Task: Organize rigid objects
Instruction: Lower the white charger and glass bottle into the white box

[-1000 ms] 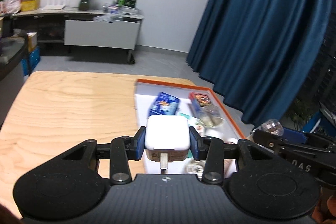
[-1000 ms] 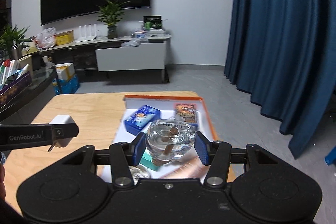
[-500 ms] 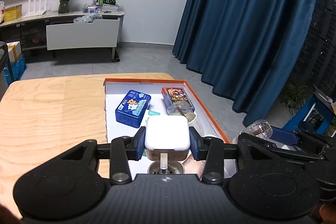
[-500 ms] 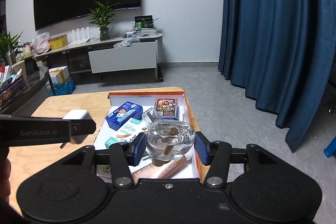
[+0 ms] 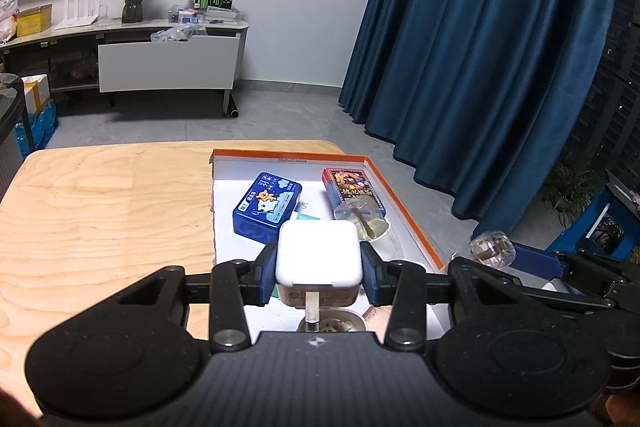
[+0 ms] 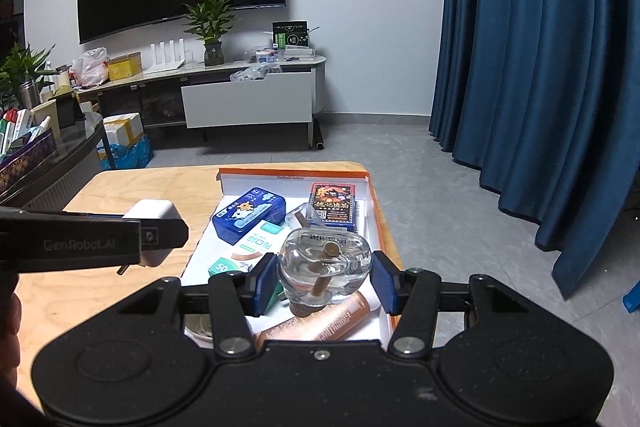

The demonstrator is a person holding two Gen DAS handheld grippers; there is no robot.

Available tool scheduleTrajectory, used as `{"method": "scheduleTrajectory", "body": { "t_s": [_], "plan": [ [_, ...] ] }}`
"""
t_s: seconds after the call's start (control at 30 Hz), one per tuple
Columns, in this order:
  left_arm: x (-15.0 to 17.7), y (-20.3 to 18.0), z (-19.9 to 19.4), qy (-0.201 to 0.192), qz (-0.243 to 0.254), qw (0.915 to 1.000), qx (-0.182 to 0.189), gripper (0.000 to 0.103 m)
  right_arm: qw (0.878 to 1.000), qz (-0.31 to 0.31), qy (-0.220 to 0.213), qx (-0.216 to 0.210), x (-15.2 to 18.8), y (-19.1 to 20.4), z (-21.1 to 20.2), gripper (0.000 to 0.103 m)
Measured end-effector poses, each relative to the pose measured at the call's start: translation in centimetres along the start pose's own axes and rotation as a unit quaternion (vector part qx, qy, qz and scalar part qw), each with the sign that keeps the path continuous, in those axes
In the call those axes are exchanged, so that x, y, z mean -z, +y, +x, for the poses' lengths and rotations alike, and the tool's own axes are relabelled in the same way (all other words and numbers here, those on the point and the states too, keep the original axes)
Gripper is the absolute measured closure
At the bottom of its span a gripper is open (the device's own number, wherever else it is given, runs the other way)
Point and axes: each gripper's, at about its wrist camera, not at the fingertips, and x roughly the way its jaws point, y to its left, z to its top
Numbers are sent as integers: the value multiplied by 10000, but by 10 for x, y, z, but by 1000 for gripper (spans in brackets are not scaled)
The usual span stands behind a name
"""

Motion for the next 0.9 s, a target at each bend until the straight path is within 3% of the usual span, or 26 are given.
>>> {"method": "scheduleTrajectory", "body": {
  "t_s": [0.9],
  "plan": [
    [-8,6,7,-17,-49,10000,-30,60,9999,-87,-95,-84,-23,12,14,41]
  ]
}}
